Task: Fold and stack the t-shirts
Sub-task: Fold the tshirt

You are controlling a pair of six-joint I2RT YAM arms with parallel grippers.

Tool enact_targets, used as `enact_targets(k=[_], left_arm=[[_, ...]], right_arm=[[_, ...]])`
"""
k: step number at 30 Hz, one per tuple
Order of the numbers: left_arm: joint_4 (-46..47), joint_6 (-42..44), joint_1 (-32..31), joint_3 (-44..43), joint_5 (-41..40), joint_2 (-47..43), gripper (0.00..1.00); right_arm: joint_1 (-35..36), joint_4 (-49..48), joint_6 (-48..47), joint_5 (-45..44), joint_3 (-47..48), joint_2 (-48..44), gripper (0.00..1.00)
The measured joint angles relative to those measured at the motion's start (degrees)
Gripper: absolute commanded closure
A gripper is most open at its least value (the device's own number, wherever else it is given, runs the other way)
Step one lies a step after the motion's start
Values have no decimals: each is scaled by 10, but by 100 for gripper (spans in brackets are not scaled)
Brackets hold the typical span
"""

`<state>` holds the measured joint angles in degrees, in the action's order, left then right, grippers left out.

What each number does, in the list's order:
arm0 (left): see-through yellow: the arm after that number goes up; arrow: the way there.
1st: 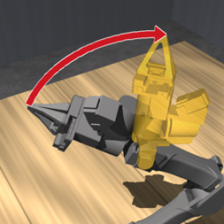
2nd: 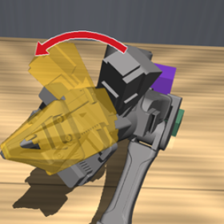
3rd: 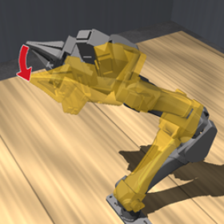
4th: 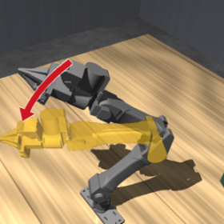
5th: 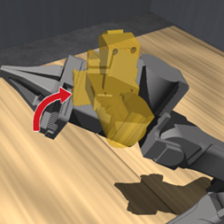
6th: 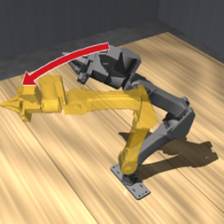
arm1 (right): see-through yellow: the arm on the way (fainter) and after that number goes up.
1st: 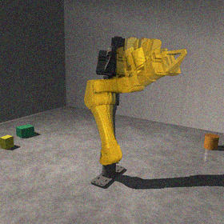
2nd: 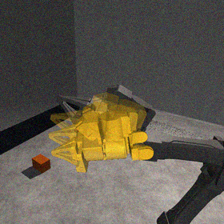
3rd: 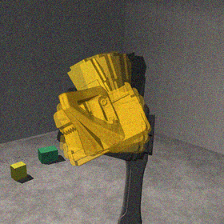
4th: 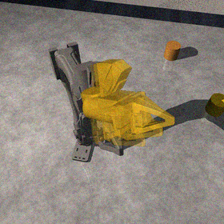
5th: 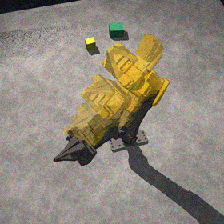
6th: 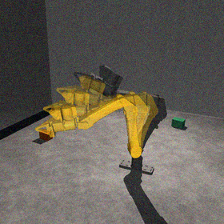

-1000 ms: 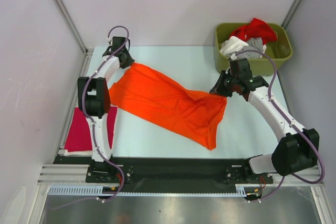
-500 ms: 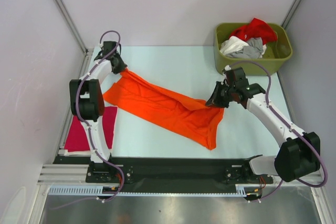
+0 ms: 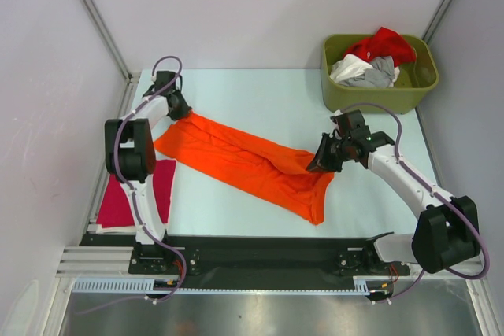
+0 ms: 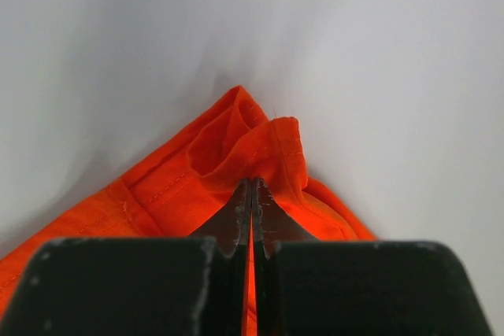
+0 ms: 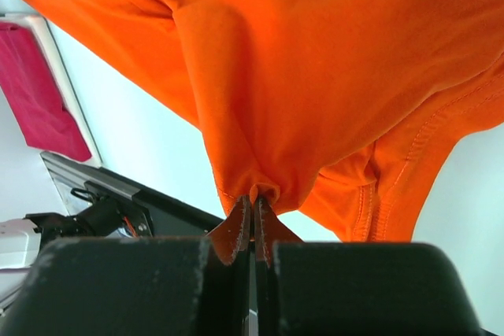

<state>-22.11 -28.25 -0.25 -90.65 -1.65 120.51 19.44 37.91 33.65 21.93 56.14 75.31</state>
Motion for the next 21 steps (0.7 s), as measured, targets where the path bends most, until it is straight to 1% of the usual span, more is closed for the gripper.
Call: enact_targets(k=[1,4,7,8,9,10,11,13,14,16,17,20,21], left_arm=[[0,1,3,4,6,-2,99],[4,3,17,25,20,-17,91],[3,5,36,37,27,-34,64],[3,6,42,37,28,-39,58],[4,8,47,37,29,-44,48],[3,12,52,37,30,-49,44],[3,14,56,37,30,-55,42],[-3,16,63,32,30,-63,43],[-10,18,64,24,32,-63,44],[-20,19,64,10,41,-63,44],[-25,19,63,3,49,-63,41],[-34,19,61,-10,69,-63,32],[-41,19,60,-14,74,-63,32]], right_arm=[[0,0,0,3,-3,0,100],[1,0,0,15,-13,0,100],[1,1,-5,28,-21,1,94],[2,1,-7,32,-23,2,89],[2,0,-9,37,-26,2,86],[2,0,-11,42,-30,4,82],[2,0,-14,46,-33,7,76],[2,1,-20,55,-41,19,71],[2,2,-23,59,-45,27,66],[2,9,-28,66,-50,41,63],[2,13,-31,70,-52,46,60],[-9,22,-41,76,-53,44,58],[-16,23,-43,79,-52,43,57]])
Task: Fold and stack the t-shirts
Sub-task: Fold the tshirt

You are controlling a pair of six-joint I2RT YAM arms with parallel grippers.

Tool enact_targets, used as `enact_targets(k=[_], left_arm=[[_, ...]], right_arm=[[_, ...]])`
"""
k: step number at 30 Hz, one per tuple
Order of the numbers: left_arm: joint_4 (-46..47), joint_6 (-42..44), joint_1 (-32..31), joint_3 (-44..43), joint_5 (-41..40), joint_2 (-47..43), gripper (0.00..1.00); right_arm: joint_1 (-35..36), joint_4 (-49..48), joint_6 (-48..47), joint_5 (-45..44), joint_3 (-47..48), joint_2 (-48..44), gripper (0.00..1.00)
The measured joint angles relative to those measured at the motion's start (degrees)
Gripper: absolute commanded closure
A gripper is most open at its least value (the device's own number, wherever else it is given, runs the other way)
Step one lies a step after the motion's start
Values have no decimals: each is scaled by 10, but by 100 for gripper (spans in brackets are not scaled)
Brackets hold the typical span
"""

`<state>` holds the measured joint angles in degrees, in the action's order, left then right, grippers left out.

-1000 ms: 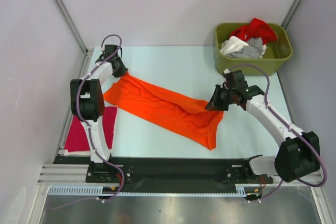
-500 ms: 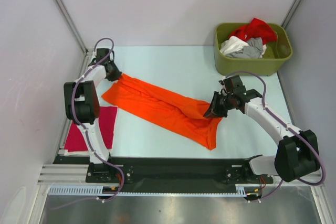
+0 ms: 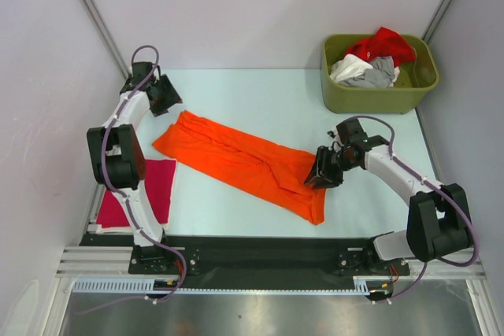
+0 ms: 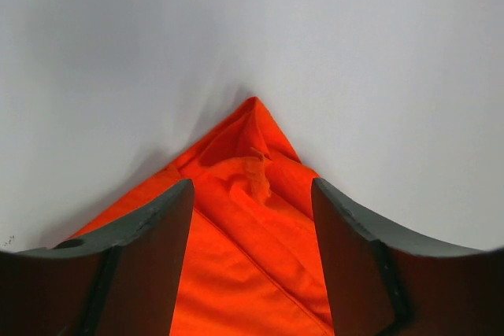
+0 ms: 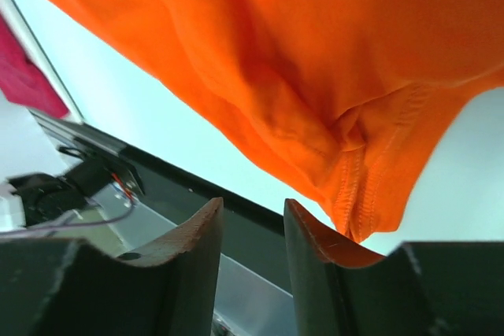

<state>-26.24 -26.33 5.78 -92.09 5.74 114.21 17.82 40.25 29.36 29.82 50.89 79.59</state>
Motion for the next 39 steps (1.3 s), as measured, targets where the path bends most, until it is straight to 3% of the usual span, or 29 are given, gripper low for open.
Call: enact_targets(k=[2,5,6,12,21,39], left_arm=[[-13,0,-3,-9,8,2,38],[-23,6,-13,-23,21,10,61],[-24,7,-16,-23,25,12,62],[2,13,-45,7,60,11,52],[13,9,-74,-14,98,59,58],[-50,41,-9,29,48,66,59]], right_arm=[[-25,0,-2,7,0,-2,57],[-55,-10,4,12,8,3,62],[-58,-18,9,13,16,10,63],[-20,-107,56,27,130,150,69],[52,-229,130,15,340,389,80],[105,-260,172,21,382,487,81]])
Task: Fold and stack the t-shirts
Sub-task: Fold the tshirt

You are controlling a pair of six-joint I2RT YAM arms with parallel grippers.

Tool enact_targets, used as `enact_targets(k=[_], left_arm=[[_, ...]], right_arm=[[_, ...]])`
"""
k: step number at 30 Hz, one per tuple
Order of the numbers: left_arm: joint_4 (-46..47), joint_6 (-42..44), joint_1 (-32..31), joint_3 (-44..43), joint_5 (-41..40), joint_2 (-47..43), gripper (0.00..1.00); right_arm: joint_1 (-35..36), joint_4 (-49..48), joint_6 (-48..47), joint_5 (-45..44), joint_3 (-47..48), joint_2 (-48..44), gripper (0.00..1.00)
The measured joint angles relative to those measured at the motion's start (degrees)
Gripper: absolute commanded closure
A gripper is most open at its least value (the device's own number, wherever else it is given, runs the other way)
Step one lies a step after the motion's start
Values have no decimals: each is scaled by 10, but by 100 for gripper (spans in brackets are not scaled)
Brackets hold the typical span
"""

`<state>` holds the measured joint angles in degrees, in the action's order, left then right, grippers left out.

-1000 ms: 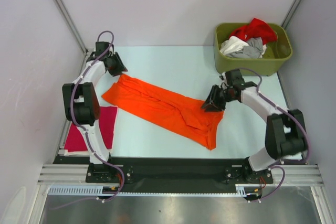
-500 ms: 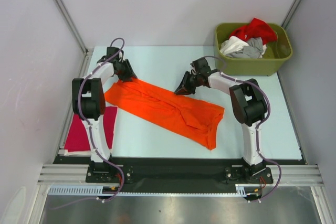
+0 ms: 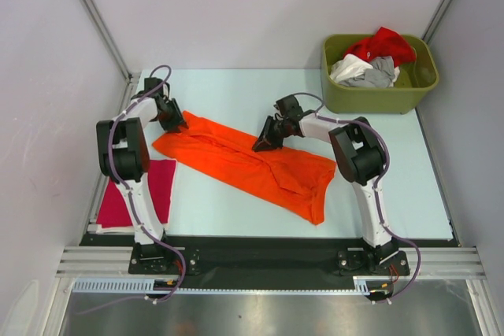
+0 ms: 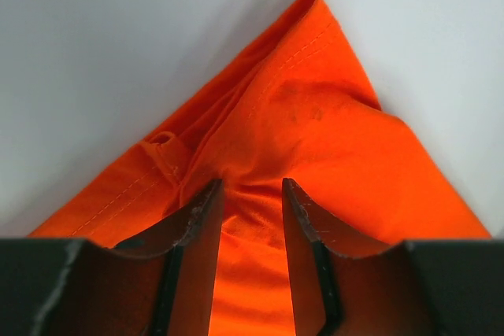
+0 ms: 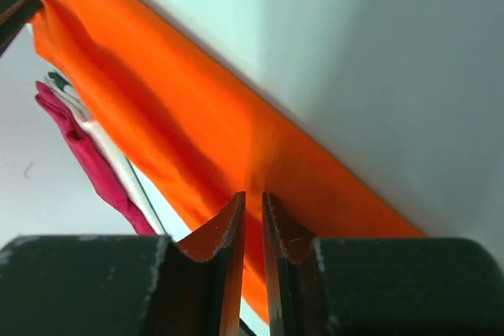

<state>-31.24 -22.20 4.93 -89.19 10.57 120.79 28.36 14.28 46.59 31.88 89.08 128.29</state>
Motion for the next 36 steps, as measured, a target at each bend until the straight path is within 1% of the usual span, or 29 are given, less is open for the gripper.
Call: enact_targets(k=[5,13,17,19,21,22,24,25,27,28,31,34,36], left_arm=[[-2,16,6,7,-11,-5,58],[-5,31,15,6,-29,-9,56],[-9,32,16,6,-29,-15,54],[-10,32,16,6,-28,-24,52],[-9,32,17,6,-21,-39,49],[-7,31,17,6,-14,-47,46],[3,28,17,6,5,-59,44],[11,26,17,6,17,-65,43],[27,22,17,2,40,-69,41],[32,22,17,-2,49,-66,38],[38,32,12,-28,51,-48,36],[37,60,11,-76,48,-11,36],[14,84,11,-145,47,37,35]], right_arm=[[18,0,2,13,23,22,81],[47,8,-15,24,14,18,80],[57,19,-43,16,-6,-6,74],[57,38,-66,5,-9,-19,68],[51,56,-88,-6,-13,-37,64],[44,64,-96,-10,-16,-48,59],[23,87,-113,-18,-16,-75,54],[9,100,-122,-25,-17,-92,49],[-25,124,-141,-39,-24,-133,43],[-41,134,-150,-45,-33,-157,40],[-102,161,-172,-50,-81,-235,35],[-166,187,-185,-44,-144,-305,34],[-204,203,-196,-40,-187,-338,33]])
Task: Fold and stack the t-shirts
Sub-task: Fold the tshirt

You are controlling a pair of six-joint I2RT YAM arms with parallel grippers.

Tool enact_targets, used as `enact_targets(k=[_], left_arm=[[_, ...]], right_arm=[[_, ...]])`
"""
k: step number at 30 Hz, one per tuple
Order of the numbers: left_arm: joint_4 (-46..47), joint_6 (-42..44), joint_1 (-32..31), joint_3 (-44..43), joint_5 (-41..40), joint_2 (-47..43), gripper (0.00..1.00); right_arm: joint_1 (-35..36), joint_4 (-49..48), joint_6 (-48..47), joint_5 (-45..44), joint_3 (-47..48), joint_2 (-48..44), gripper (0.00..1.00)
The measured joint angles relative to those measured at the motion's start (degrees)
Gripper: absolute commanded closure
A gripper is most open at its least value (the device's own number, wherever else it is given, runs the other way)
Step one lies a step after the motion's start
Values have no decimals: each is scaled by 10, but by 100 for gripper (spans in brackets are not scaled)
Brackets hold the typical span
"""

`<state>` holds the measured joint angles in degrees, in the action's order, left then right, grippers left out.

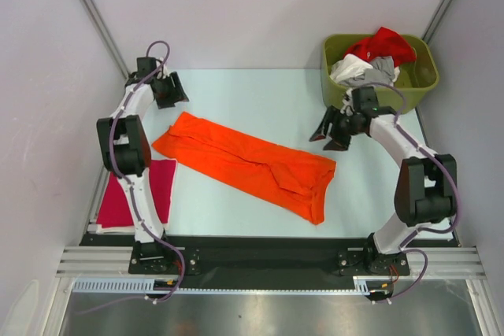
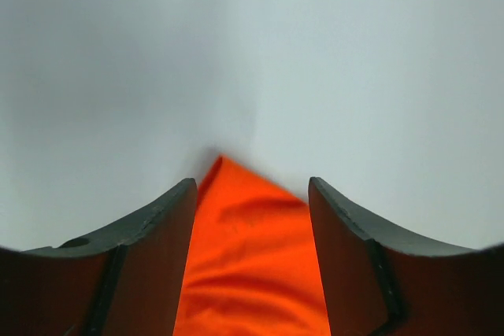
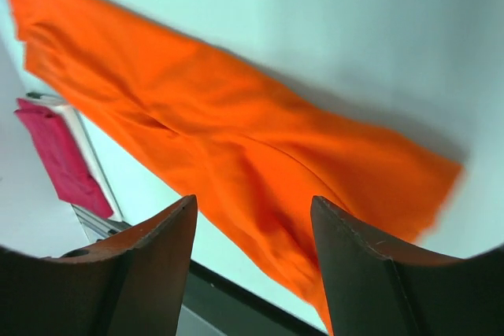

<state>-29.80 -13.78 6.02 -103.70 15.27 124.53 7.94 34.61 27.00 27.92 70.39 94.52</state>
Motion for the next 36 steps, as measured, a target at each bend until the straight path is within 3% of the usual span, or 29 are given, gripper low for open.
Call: enact_targets(k=[5,14,15,18,24,27,30,32,33,35,36], left_arm=[[-30,38,0,-83,-1,70,35],[-86,53,0,-115,27,124,42],[-88,53,0,-117,31,124,45],[-95,52,0,-122,40,127,64],[-103,47,1,-136,45,142,88],[-109,44,3,-149,47,151,98],[-113,36,5,-166,49,161,100],[-113,31,5,-178,49,168,100],[-113,27,5,-182,47,170,100],[-111,21,5,-187,38,172,100],[-110,18,5,-188,35,172,99]], right_arm=[[-50,36,-19,12,-90,-44,32],[-72,19,-12,37,-164,-61,39],[-71,13,-9,37,-168,-61,41],[-72,-4,-2,33,-175,-61,45],[-73,-42,9,21,-176,-46,48],[-73,-58,17,18,-174,-25,51],[-73,-61,24,9,-171,-1,52],[-73,-61,28,2,-171,2,64],[-73,-61,30,-4,-170,2,78],[-77,-63,34,-14,-165,4,93],[-81,-66,37,-21,-162,7,93]])
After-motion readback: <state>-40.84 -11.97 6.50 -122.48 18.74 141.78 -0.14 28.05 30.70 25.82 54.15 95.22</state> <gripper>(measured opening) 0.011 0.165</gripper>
